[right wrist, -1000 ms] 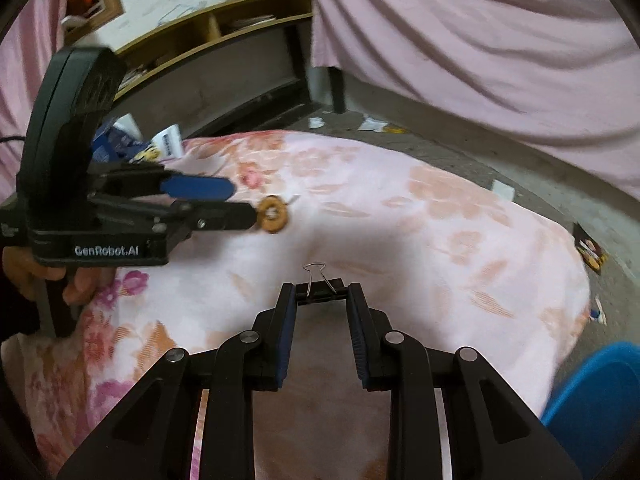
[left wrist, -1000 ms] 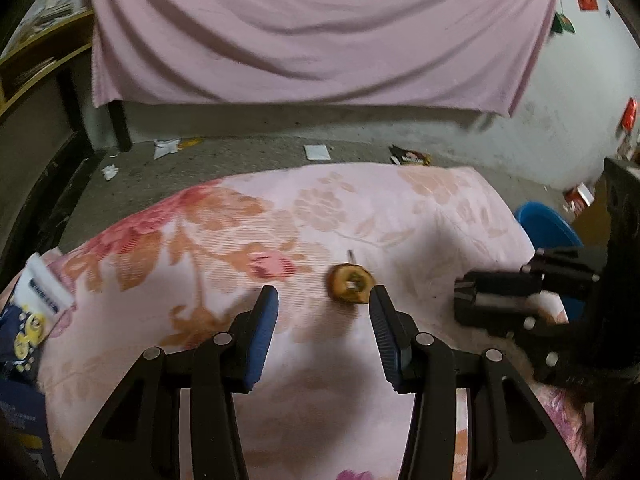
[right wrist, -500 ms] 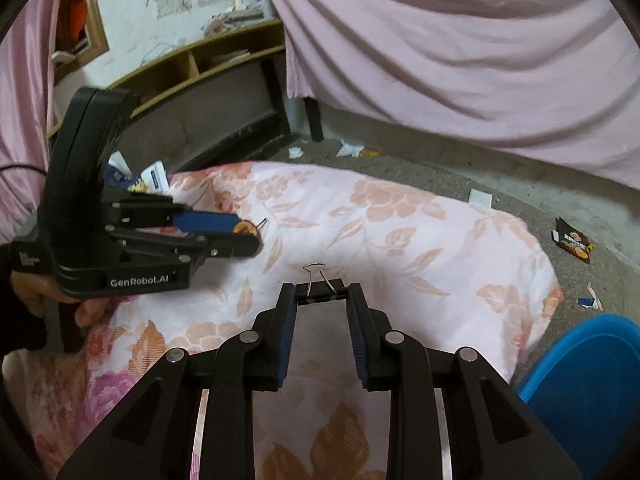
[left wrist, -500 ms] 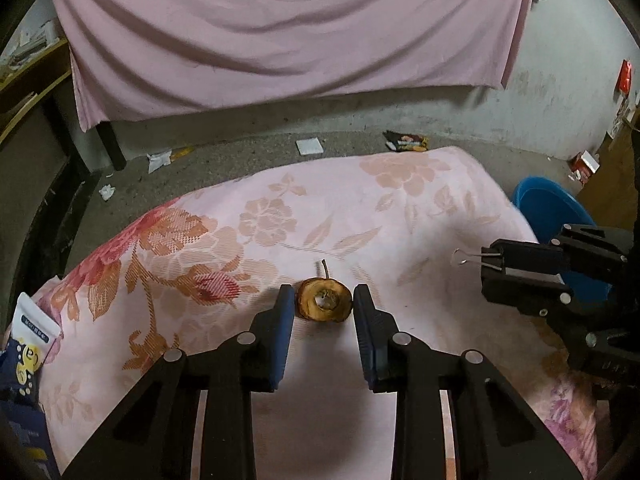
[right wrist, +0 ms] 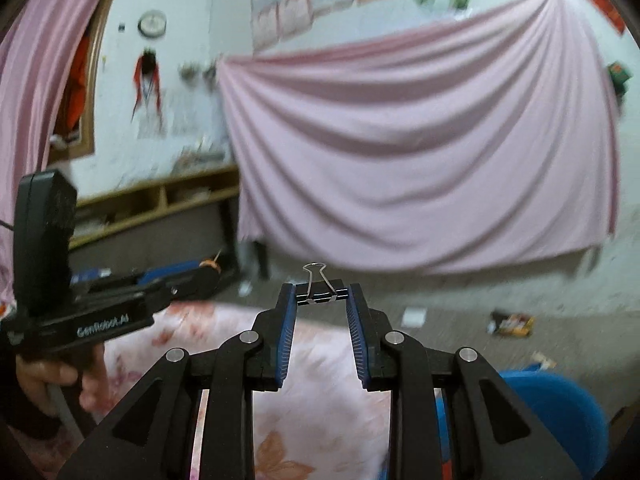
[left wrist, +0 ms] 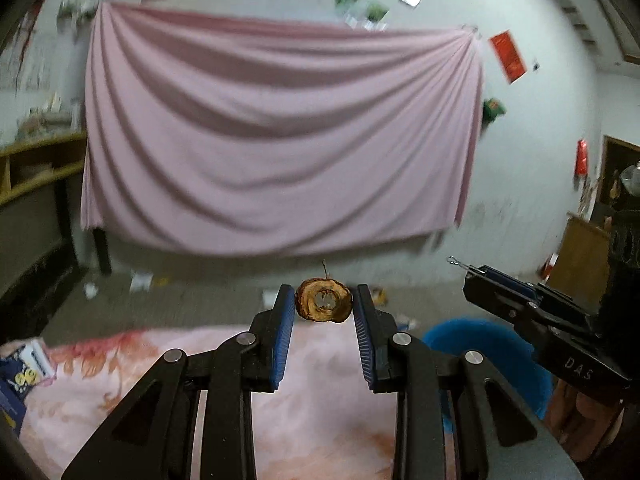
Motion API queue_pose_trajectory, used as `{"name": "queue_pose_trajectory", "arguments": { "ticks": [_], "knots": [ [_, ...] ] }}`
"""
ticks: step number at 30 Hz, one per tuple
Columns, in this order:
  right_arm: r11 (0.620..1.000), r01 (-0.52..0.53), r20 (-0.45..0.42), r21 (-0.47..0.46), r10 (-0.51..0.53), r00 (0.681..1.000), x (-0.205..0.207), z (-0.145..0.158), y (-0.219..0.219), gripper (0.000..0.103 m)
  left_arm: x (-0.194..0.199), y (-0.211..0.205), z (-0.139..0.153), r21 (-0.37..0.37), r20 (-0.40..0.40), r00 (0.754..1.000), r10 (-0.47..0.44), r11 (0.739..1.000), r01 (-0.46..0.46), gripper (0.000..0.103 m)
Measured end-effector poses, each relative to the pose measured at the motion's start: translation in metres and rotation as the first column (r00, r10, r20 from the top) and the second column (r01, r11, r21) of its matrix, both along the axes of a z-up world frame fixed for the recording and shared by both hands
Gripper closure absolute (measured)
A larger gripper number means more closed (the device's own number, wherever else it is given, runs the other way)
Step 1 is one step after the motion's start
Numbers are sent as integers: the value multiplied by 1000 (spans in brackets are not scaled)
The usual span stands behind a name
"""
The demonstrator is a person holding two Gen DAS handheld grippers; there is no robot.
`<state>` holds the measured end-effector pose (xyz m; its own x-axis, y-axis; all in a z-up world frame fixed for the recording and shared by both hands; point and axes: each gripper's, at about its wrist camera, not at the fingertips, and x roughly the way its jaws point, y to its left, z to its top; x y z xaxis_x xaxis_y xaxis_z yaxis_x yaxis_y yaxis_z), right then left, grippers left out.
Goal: Collect trash
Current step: 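Lift and carry the fruit slice and binder clip over the blue basin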
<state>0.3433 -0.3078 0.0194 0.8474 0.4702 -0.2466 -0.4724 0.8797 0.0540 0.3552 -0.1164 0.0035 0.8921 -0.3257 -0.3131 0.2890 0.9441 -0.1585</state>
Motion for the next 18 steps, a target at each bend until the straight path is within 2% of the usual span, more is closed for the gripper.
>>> {"name": "queue_pose_trajectory", "arguments": {
  "ticks": [4,8,14,18],
  "knots": [
    [996,78,129,53,-84,988,-24,16,-27,80,-20,-19,21,-16,118,993,-21,1000,23,78],
    [985,139,208,106,-159,965,-42,24,-51,80,-33,-38,35,-6,213,975,-55,998,58,77],
    [964,216,286,155,-253,924,-65,30,-73,80,-49,-80,42,38,292,949,-118,993,112,77],
    [950,251,303,184,-298,905,-74,33,-91,80,-51,-111,44,65,317,936,-155,988,141,77]
  ]
}}
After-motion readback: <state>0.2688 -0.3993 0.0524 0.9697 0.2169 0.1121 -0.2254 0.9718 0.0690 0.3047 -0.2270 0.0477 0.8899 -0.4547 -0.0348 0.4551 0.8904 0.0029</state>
